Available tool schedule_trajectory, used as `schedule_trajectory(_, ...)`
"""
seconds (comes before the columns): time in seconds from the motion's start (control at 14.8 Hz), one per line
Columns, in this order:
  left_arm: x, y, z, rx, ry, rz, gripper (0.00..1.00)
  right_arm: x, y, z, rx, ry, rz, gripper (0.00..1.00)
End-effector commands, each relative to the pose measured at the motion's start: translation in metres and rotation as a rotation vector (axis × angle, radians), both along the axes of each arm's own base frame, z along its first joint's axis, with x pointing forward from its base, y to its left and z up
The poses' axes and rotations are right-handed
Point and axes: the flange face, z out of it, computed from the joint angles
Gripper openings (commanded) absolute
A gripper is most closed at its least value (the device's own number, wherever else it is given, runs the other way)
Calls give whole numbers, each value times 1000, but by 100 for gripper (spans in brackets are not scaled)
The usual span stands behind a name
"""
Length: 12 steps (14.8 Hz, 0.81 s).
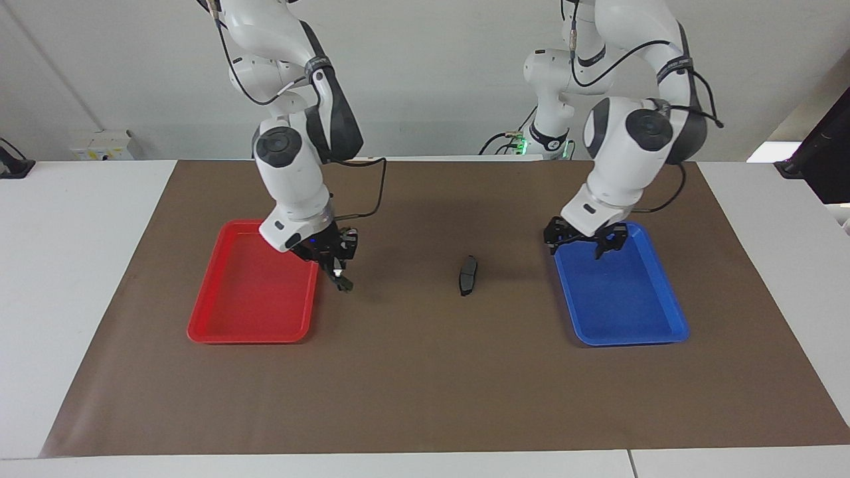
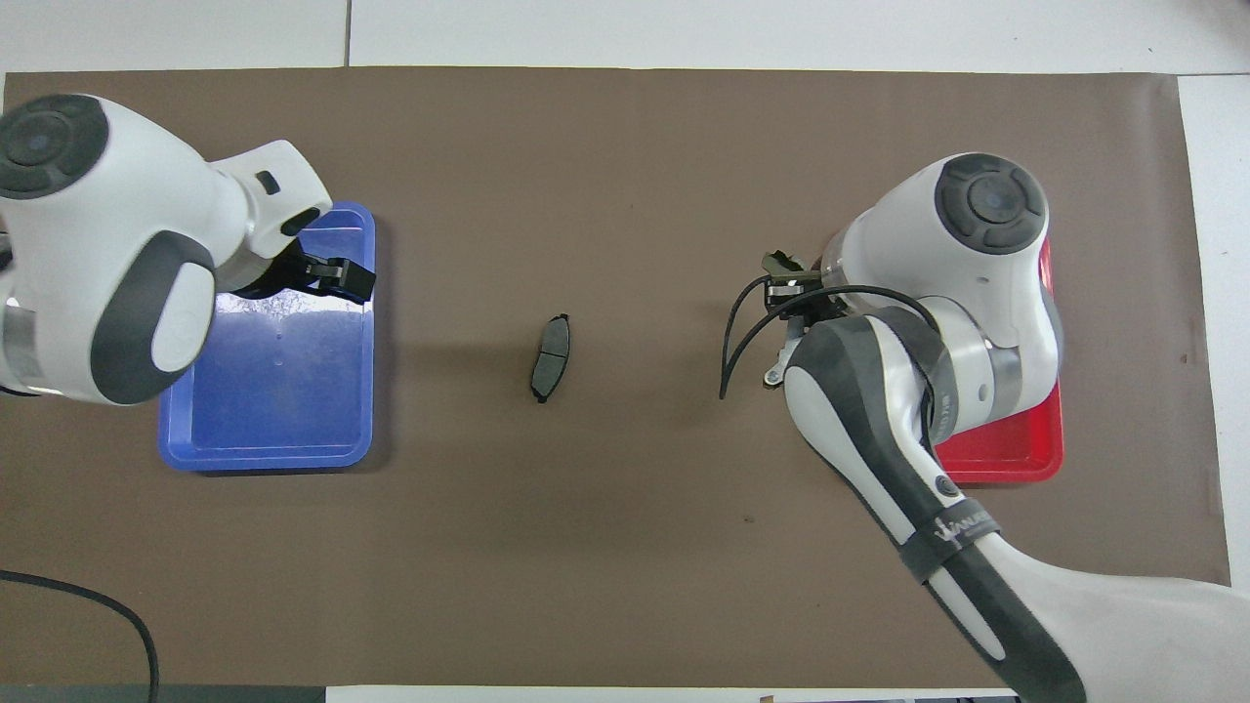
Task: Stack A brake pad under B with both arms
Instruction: 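Carry the curved pad toward the dark pad while the left gripper withdraws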
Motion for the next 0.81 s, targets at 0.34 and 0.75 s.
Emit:
schedule_trajectory(0.34,-19,106,100,-7,49,-23,99,7,159,-42,-6,-14,-224,0)
schedule_trajectory(0.75,-29,122,132,-10,58,-27,99,-12,204,-54,18,-80,-174,0)
